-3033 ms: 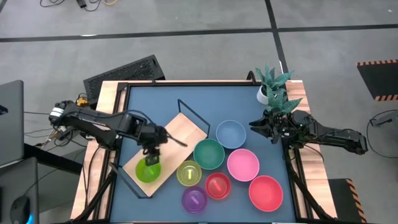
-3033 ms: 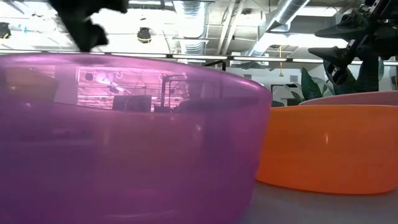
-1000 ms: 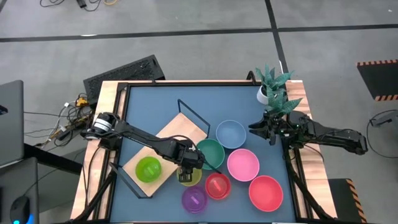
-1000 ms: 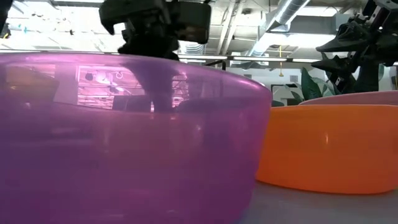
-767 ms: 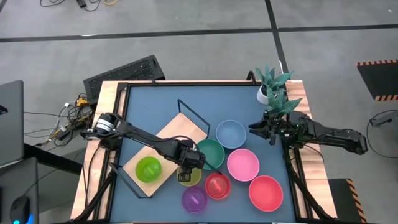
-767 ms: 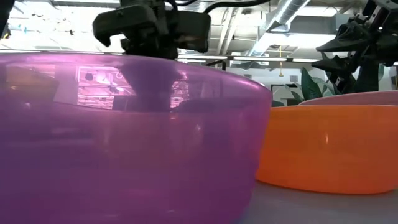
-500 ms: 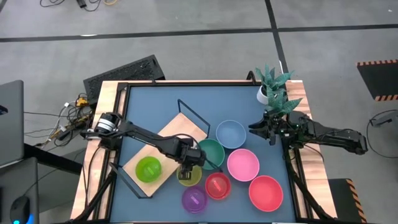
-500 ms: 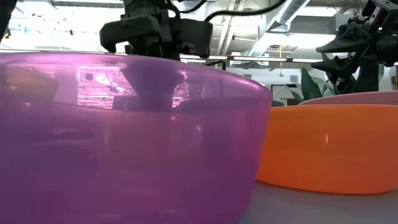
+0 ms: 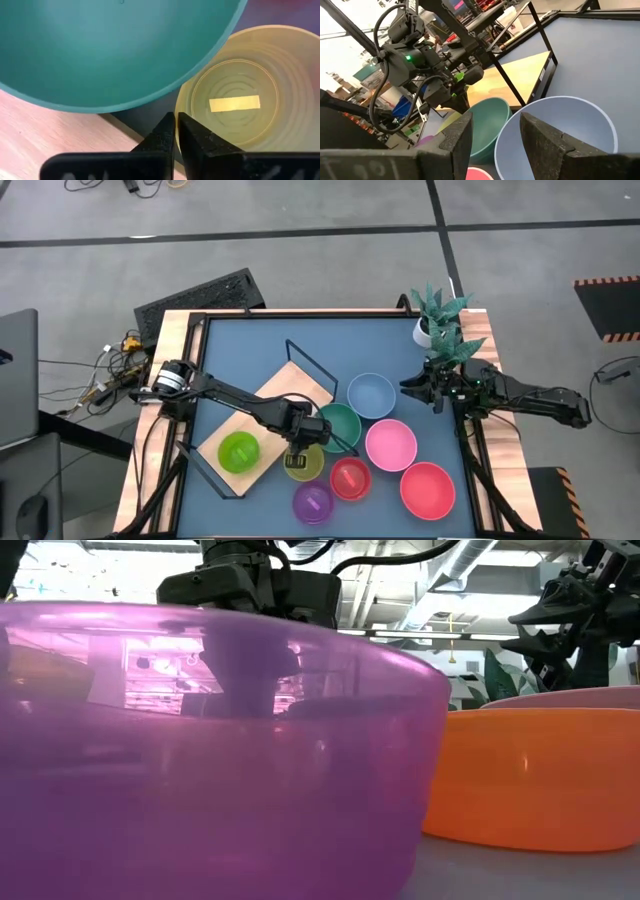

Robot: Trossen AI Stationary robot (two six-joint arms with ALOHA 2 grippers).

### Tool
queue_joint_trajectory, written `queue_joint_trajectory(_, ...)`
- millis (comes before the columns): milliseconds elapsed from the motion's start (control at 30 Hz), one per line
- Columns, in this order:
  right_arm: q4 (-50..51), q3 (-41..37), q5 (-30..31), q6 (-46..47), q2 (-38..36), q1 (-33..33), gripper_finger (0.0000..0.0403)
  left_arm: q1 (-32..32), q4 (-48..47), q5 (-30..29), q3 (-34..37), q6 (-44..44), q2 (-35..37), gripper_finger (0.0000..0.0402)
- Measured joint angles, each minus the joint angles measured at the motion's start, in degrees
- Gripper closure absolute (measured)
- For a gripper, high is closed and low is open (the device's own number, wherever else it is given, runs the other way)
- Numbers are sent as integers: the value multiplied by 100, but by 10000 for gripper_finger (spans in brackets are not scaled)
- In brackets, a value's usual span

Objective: Place and stack bowls onto a shelf
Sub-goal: Stack the yellow bowl on top of the small green bowl on the shelf

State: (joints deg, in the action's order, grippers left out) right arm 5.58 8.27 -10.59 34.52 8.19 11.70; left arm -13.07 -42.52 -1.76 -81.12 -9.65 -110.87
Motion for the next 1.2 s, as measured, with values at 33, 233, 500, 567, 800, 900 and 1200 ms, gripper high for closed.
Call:
queue_joint_trajectory(33,0,0,0,1,0,0,214,0,0,0,0,-1,0,400)
queue_joint_trajectory(233,0,0,0,2,0,0,214,54,-19,211,0,-147,2,401)
queue_joint_trajectory(500,0,0,0,0,0,0,214,58,-264,304,-170,-458,28,401)
queue_joint_trajectory(567,1,0,0,0,0,0,214,61,-308,303,-300,-457,34,401)
queue_joint_trajectory(800,2,0,0,0,0,0,214,97,-1076,295,-940,-420,42,402)
queue_joint_trajectory(900,0,0,0,0,0,0,214,106,-1458,256,-1173,-413,42,402)
queue_joint_trajectory(1200,2,0,0,-6,2,0,214,111,-2071,371,-1732,-511,39,402)
